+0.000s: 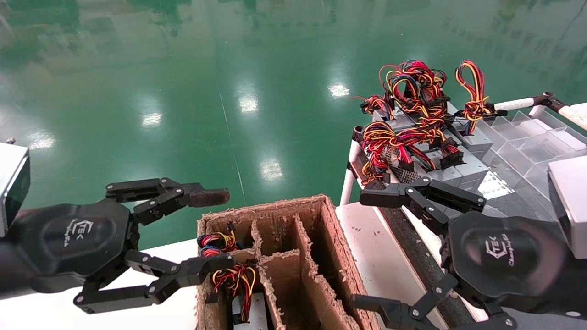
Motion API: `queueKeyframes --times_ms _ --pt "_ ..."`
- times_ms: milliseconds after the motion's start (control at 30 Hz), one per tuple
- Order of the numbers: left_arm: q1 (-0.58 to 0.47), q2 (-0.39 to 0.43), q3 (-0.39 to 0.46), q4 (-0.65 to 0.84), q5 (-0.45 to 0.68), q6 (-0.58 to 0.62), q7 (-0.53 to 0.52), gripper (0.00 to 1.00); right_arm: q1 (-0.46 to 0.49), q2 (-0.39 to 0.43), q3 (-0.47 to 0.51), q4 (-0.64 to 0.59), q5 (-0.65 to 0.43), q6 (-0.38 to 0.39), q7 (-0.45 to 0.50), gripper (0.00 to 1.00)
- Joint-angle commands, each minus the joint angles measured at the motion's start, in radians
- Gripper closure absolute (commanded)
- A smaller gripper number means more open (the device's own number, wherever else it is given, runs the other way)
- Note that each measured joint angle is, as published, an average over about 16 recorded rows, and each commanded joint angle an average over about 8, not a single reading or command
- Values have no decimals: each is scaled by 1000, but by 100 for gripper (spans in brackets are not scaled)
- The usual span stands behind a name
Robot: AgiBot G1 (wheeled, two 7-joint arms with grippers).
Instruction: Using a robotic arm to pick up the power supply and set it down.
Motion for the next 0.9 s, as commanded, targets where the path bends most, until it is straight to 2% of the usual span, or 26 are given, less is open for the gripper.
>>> queueKeyframes --times_ms 33,900 --pt "0 0 0 0 0 0 0 100 0 0 0 0 0 0 0 0" --pt "0 0 0 0 0 0 0 100 -3 -14 -11 -7 -13 14 9 0"
